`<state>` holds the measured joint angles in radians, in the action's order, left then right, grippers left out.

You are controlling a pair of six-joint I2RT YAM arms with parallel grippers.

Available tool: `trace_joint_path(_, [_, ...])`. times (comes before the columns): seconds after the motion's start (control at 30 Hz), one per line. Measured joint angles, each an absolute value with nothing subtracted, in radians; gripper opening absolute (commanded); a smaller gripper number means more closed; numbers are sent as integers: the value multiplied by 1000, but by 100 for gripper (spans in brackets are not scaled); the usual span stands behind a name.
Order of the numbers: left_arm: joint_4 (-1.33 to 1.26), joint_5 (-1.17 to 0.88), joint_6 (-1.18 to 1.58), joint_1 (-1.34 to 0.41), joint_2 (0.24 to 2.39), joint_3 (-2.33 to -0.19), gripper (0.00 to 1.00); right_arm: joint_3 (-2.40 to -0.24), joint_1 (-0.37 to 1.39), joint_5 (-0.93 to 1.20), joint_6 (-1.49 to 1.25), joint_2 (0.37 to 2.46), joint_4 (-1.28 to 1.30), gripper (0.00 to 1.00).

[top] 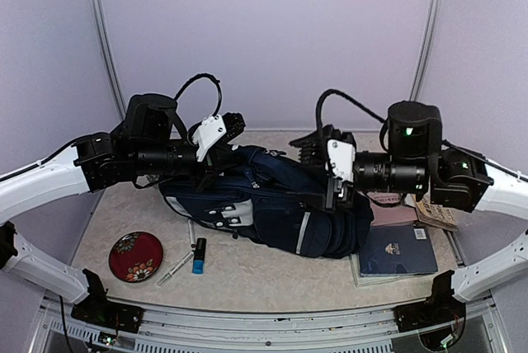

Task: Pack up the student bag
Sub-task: Pass from the right arm to the left, then pick up the largest pocket of the bag from the student bag.

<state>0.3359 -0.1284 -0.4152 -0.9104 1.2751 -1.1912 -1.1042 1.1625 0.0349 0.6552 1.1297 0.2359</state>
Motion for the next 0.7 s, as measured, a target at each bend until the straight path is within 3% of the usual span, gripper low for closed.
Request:
trace_joint_path(0.1, [303, -126, -405, -912, 1274, -1173, 0, -1238, 1158, 88, 519, 1135, 230, 92])
trace_joint_path(0.33, [194, -126, -414, -915, 1210, -1061, 0, -1559, 981, 252, -36, 1274, 242, 77])
trace_joint_path(0.5, [154, -117, -475, -950, 1121, -960, 0, -1500, 919, 313, -286, 1321, 307, 69])
trace_joint_path(0.7, [149, -59, -599, -1036, 1055, -875, 0, -1382, 926, 414, -305, 1335, 368, 63])
